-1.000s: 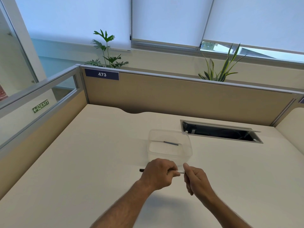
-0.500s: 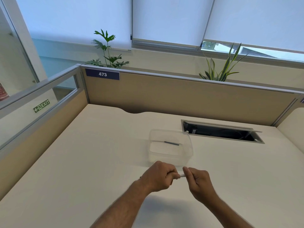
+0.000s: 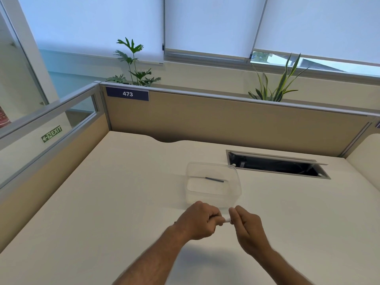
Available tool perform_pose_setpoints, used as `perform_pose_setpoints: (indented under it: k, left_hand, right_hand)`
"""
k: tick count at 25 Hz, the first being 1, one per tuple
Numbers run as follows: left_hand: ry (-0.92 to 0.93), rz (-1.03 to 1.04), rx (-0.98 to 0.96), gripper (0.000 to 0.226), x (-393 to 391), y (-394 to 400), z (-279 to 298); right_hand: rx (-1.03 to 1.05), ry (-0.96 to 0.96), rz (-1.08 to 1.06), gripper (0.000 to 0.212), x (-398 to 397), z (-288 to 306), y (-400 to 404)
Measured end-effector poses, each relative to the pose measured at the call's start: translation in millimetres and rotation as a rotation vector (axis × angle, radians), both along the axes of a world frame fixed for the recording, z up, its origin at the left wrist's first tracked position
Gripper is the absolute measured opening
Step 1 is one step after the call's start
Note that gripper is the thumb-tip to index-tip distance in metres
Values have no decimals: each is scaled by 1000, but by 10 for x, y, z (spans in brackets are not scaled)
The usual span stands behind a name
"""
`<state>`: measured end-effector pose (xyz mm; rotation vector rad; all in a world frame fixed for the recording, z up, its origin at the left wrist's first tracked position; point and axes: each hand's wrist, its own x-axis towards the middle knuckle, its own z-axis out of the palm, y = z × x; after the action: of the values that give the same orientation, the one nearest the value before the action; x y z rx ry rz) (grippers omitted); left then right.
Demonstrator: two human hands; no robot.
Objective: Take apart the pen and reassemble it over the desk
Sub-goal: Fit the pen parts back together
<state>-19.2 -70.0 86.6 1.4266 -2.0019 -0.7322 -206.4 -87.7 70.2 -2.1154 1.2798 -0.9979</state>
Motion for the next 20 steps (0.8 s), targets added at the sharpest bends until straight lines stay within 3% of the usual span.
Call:
perform_pose_setpoints:
  k: [4, 9, 13, 17, 18, 20]
  left_hand:
    - [124, -44, 217, 30, 8, 43, 24]
    - [136, -70, 255, 31, -7, 30, 41]
    - [30, 11, 49, 16, -19, -16, 25]
    - [-87, 125, -172, 23, -33, -39, -11]
    - [-86, 130, -178, 23, -40, -45, -7]
    - [-76, 116, -147, 21, -40, -46, 23]
  right_hand:
    - [-257, 196, 177, 33, -148, 43, -40]
    - [-324, 179, 126, 40, -109, 40, 2]
    - [-99, 97, -30, 51, -24, 16, 20]
    - [449, -94, -152, 54, 75, -12, -61]
    - [508, -139, -148, 55, 82, 11, -65]
    - [329, -88, -96, 54, 60, 55, -49]
